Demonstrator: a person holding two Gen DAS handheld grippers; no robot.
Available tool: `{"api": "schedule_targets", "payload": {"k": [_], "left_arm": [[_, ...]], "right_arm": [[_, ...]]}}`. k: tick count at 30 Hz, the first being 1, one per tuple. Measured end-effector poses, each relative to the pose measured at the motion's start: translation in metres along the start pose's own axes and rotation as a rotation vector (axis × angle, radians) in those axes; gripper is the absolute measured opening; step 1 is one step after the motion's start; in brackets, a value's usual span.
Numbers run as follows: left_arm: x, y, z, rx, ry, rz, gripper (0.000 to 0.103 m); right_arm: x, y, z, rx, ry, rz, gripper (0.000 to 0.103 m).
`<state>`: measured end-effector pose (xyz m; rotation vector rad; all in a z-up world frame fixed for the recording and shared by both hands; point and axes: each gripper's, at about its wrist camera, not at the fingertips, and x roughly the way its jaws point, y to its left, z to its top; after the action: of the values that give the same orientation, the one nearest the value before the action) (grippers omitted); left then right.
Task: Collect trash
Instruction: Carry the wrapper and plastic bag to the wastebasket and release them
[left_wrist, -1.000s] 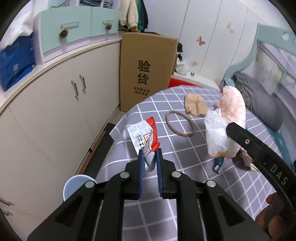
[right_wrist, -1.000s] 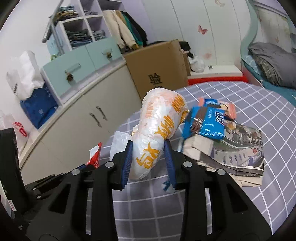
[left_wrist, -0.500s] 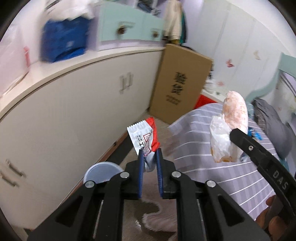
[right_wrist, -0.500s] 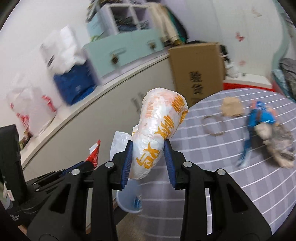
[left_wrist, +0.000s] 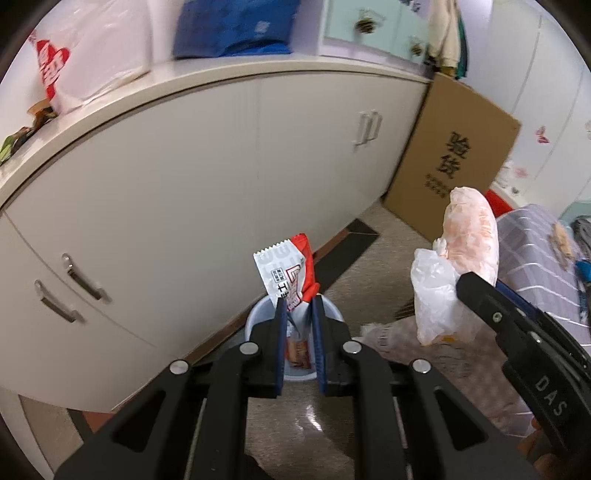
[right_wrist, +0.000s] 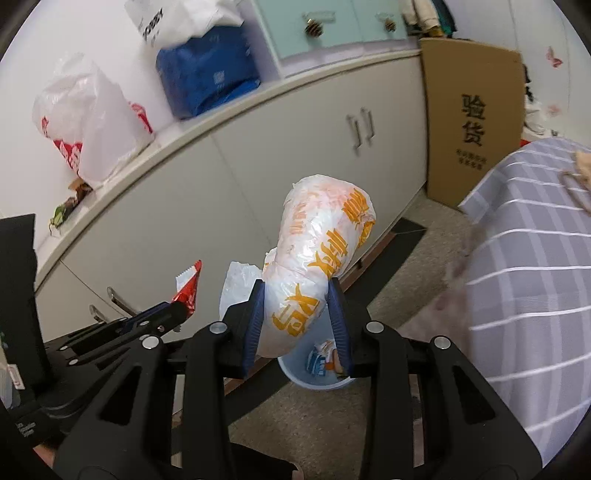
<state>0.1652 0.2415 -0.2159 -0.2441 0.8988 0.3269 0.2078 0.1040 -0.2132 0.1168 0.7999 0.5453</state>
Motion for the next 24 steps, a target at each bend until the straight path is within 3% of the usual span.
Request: {"api": "schedule_targets", "payload": {"k": [3,5,6,12,24], "left_arm": [[0.009,0.013,0.001,-0.012,0.004,0.039,0.013],[0.014,0.021,0.002,-0.017,0.006,0.059,0.013],[0.017,0.024,0.002,-0.021,0.010,0.069,0.013],[0.028,0.032,-0.006,-0.033,0.028,0.085,0.013],[0.038,0.016,-0.012,-0.008,0.046,0.058,0.013]], "right_arm": [[0.020,0.005,0.000,-0.003,0.017,0.011,0.037],[0.035,0.005,0.001,0.005,0.023,0.019,0.050],[0.043,0.006,0.001,0.003,0.033,0.014,0.062],[0.069,-0.002,-0.005,0.002,0.085,-0.022,0.063],[0.053,-0.006,-0.009,0.009,0.074,-0.026,0.065]]}}
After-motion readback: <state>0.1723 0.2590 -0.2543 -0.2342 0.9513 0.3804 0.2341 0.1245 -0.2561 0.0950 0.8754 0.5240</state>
